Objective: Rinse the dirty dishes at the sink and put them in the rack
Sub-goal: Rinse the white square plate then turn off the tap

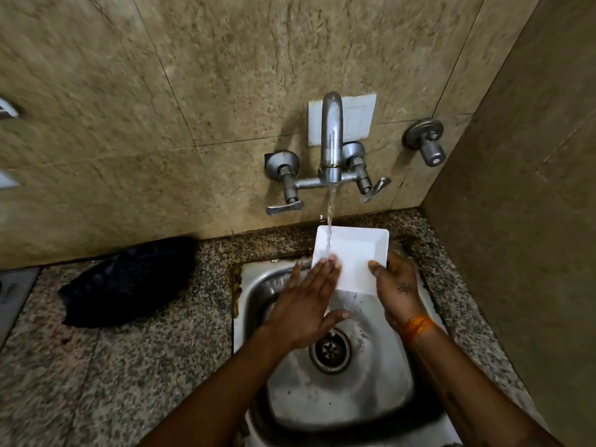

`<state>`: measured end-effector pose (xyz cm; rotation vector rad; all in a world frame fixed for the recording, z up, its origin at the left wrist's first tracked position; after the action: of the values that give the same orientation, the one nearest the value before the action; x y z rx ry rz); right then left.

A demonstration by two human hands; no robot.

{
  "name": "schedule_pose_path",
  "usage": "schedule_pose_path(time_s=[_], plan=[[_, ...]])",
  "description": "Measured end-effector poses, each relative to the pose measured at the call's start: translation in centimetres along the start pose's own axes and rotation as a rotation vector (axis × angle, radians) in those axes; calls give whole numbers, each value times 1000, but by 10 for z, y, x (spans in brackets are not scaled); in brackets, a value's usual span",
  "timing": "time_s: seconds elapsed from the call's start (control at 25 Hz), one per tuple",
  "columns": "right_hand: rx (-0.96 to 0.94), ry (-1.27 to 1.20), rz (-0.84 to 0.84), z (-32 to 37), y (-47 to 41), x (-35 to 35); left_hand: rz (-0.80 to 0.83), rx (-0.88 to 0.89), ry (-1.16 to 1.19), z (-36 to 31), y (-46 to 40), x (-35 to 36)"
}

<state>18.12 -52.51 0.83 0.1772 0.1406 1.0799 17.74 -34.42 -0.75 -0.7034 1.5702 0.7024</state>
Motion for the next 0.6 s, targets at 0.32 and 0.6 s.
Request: schedule_pose_path(time_s=[0.32,0.6], plan=[[109,-35,212,-13,5,14,-125,-502,402,58,3,-10],[-155,379,309,-17,5,29,-99,-968,1606,45,11,-1]])
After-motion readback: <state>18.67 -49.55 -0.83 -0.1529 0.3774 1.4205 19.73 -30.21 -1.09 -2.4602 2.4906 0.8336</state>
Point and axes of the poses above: each hand's wrist, its own y-axis away from the middle knuckle, its own x-axis out of the palm, z = x × y, the point moved 5 cm from there along -y, towards the middle knuckle, and after that the axes turned 3 degrees about -y, right-handed, at the moved point
